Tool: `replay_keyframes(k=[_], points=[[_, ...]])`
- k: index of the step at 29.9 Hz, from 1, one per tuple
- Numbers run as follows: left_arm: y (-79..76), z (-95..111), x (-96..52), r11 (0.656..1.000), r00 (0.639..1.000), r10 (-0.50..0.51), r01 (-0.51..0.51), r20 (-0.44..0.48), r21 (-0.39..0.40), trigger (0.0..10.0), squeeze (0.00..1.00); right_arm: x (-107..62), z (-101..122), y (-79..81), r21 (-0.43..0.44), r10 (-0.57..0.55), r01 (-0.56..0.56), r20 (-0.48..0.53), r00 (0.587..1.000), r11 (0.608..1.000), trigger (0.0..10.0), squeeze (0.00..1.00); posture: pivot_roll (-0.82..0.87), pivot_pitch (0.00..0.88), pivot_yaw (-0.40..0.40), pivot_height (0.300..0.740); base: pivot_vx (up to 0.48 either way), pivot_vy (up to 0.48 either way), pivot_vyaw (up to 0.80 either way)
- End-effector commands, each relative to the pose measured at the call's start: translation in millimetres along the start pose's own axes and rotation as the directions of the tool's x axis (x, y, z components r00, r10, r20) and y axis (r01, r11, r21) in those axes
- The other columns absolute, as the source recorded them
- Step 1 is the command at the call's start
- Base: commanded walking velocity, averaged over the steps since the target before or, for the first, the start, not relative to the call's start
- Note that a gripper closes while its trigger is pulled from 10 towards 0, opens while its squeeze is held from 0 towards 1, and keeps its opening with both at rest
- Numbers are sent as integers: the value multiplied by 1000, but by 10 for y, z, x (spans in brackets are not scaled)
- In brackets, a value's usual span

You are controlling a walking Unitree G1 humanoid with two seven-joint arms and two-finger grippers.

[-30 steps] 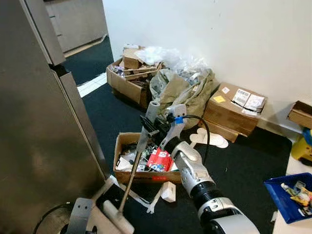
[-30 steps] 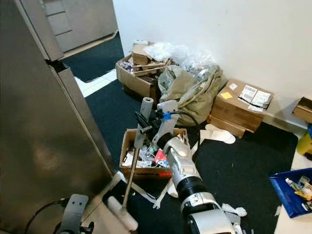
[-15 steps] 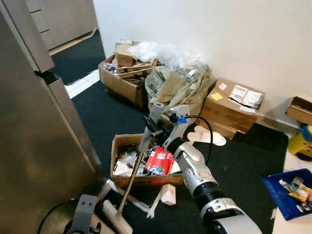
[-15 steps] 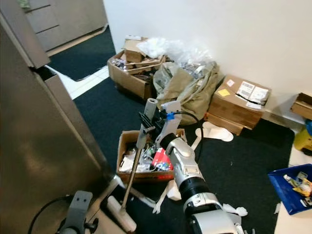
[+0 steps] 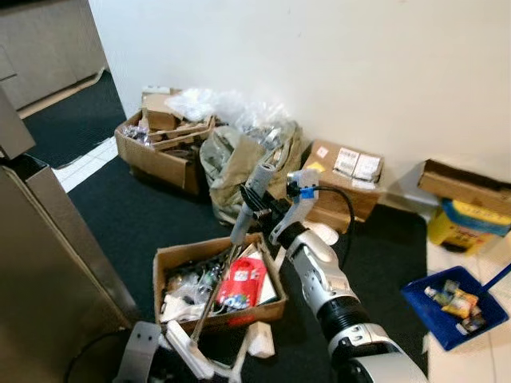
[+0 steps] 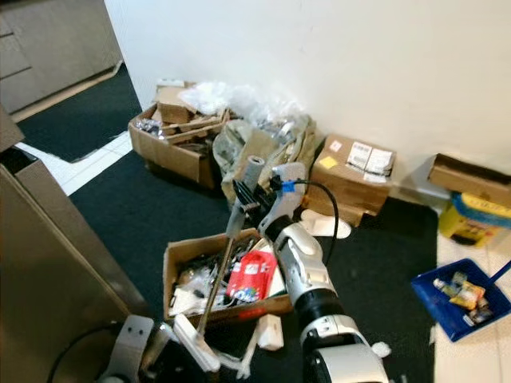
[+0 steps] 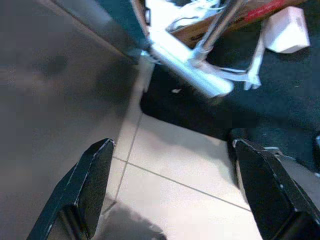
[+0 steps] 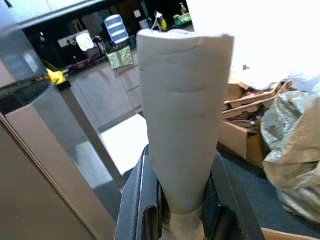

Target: Sweep floor

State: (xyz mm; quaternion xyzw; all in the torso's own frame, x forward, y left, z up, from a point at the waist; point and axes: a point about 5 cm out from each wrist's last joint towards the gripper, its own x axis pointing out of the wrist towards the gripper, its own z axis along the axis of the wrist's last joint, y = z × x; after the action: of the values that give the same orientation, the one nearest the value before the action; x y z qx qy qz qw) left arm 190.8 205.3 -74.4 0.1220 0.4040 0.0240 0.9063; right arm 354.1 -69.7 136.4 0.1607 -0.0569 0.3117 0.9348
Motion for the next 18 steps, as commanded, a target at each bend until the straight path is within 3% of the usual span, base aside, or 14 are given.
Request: replay_keyframes(k=[1, 7, 11, 13, 15, 18], points=[[20, -84, -20, 1000, 1000, 5, -5, -31, 14, 10000, 0, 2, 28, 16, 30, 7, -7, 32, 999, 1000, 10000, 0, -37, 41, 52, 740, 0, 0, 0], [30, -95, -22, 1000, 999, 8, -8, -34, 17, 10000, 0, -4, 35, -5, 18, -8, 7, 27, 1000, 1000, 10000, 0, -37, 46, 54, 740, 0, 0, 0], [15, -112, -28, 1000, 999, 5, -4, -38, 17, 10000, 0, -46, 30, -145, -32, -118, 118, -9, 993, 993, 10000, 0, -42, 50, 54, 740, 0, 0, 0], [-6, -127, -34, 1000, 999, -3, 4, -42, 21, 10000, 0, -147, 11, -365, -124, -292, 281, -80, 953, 952, 10000, 0, -44, 54, 50, 740, 0, 0, 0], [-6, -127, -34, 1000, 999, -3, 4, -42, 21, 10000, 0, -147, 11, -365, -124, -292, 281, -80, 953, 952, 10000, 0, -44, 54, 50, 740, 0, 0, 0], [-25, -137, -36, 999, 999, -15, 18, -46, 47, 10000, 0, -302, -55, -536, -110, -432, 420, -143, 890, 901, 10000, 0, -35, 52, 25, 740, 0, 0, 0]])
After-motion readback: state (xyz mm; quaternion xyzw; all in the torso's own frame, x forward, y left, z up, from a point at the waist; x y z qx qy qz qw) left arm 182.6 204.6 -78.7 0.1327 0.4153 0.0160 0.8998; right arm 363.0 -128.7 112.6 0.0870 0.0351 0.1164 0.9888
